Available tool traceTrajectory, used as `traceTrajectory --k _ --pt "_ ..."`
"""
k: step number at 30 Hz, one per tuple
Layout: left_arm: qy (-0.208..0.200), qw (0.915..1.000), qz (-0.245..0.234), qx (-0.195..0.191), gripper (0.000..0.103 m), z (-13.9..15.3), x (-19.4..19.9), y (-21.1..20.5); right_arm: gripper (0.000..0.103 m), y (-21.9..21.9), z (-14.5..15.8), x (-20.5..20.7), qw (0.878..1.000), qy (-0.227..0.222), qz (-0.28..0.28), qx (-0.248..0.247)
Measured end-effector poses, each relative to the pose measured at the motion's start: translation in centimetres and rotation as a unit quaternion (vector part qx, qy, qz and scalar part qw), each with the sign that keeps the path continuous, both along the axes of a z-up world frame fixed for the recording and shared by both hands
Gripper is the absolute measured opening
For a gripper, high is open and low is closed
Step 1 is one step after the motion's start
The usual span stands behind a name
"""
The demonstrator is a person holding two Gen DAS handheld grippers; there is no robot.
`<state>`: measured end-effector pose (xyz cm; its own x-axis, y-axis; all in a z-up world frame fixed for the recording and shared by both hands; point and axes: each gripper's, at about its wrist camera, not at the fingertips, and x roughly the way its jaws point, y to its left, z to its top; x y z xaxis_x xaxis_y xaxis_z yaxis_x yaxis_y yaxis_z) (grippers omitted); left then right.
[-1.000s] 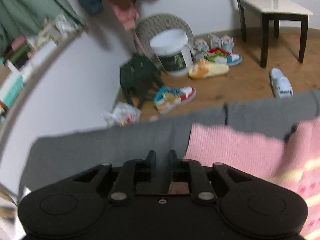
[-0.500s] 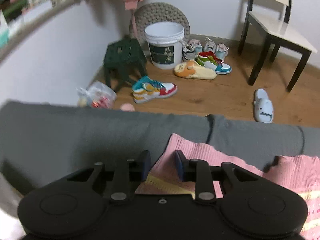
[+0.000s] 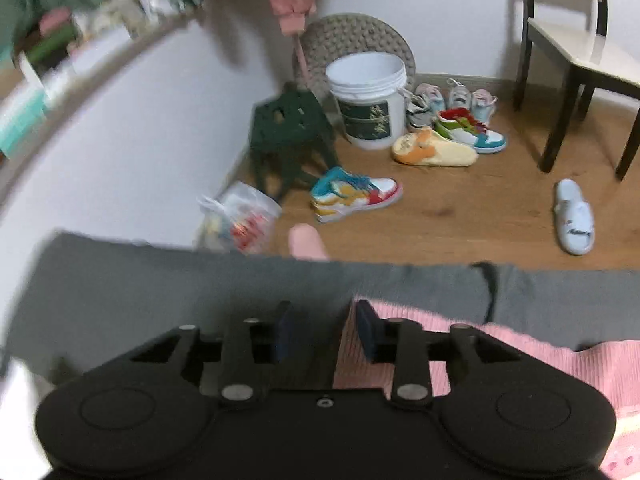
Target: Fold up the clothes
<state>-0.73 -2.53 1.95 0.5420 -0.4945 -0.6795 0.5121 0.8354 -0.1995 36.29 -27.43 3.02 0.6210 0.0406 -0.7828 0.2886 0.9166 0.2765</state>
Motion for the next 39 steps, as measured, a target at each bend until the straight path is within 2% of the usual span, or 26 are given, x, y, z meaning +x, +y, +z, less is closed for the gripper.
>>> traceTrajectory --k 1,2,4,7,10,13,16,19,21,23,25,26,30,33,34,36,37,38,39 --pt "-0.004 1.0000 -0.001 0.001 0.084 0.1 -0.1 -0.1 0.042 -1.1 1.1 -0.8 1.000 -0.010 0.000 0.011" --pt "-0.009 1.0000 -0.002 0.003 0.084 0.2 -0.1 -0.2 0.054 -2.9 2.5 -2.1 1.000 -0.017 -0.004 0.008" --pt "-0.017 0.9998 -0.005 0.006 0.084 0.4 -0.3 -0.5 0.066 -6.8 5.2 -5.2 0.999 -0.027 -0.019 -0.007" --pt "-0.027 0.9995 -0.012 0.009 0.084 0.6 -0.8 -1.0 0.066 -13.3 8.2 -11.1 0.998 -0.028 -0.031 -0.054" --pt "-0.034 0.9992 -0.023 0.001 0.084 0.8 -1.3 -1.7 0.066 -20.2 9.3 -18.1 0.992 0.004 -0.071 -0.105" --pt "-0.034 0.9984 -0.039 -0.023 0.084 0.9 -1.9 -2.4 0.064 -25.6 7.9 -23.9 0.985 0.041 -0.112 -0.128" --pt "-0.048 0.9952 -0.069 -0.050 0.084 0.9 -2.7 -3.4 0.061 -29.5 5.4 -28.5 0.981 0.059 -0.144 -0.119" --pt "-0.056 0.9902 -0.104 -0.075 0.084 0.6 -3.5 -4.8 0.056 -32.8 2.5 -31.5 0.980 0.051 -0.175 -0.083" --pt "-0.048 0.9866 -0.126 -0.092 0.084 0.2 -3.8 -5.7 0.050 -35.0 0.7 -32.5 0.978 0.028 -0.203 -0.046" --pt "-0.030 0.9847 -0.141 -0.098 0.084 -0.4 -3.8 -6.8 0.035 -36.8 -1.1 -33.3 0.973 0.005 -0.231 0.000" --pt "-0.023 0.9825 -0.153 -0.103 0.084 -0.8 -3.8 -7.7 0.027 -38.1 -2.7 -33.7 0.969 -0.008 -0.245 0.034" --pt "-0.024 0.9814 -0.158 -0.106 0.084 -0.9 -3.7 -8.1 0.022 -38.4 -3.3 -33.3 0.971 -0.004 -0.236 0.035" --pt "-0.030 0.9772 -0.177 -0.113 0.084 -1.2 -3.6 -9.9 0.022 -36.2 -3.4 -31.0 0.991 -0.005 -0.133 -0.013" --pt "-0.029 0.9751 -0.186 -0.118 0.084 -1.5 -3.7 -10.8 0.022 -32.1 -2.9 -28.8 0.996 0.009 -0.025 -0.085" --pt "-0.027 0.9750 -0.187 -0.116 0.084 -1.6 -3.8 -10.9 0.022 -30.4 -2.7 -28.2 0.991 0.015 0.018 -0.135" --pt "-0.025 0.9744 -0.194 -0.111 0.084 -1.8 -4.2 -11.1 0.026 -27.8 -2.4 -27.8 0.971 0.030 0.071 -0.227" --pt "-0.027 0.9743 -0.197 -0.106 0.084 -1.9 -4.5 -11.2 0.034 -27.2 -2.4 -27.6 0.964 0.037 0.085 -0.251" --pt "-0.030 0.9740 -0.200 -0.102 0.084 -1.9 -4.8 -11.2 0.039 -27.0 -2.3 -27.5 0.961 0.043 0.087 -0.258" --pt "-0.032 0.9734 -0.204 -0.099 0.084 -1.9 -5.0 -11.3 0.040 -26.9 -2.2 -27.4 0.960 0.048 0.088 -0.263"
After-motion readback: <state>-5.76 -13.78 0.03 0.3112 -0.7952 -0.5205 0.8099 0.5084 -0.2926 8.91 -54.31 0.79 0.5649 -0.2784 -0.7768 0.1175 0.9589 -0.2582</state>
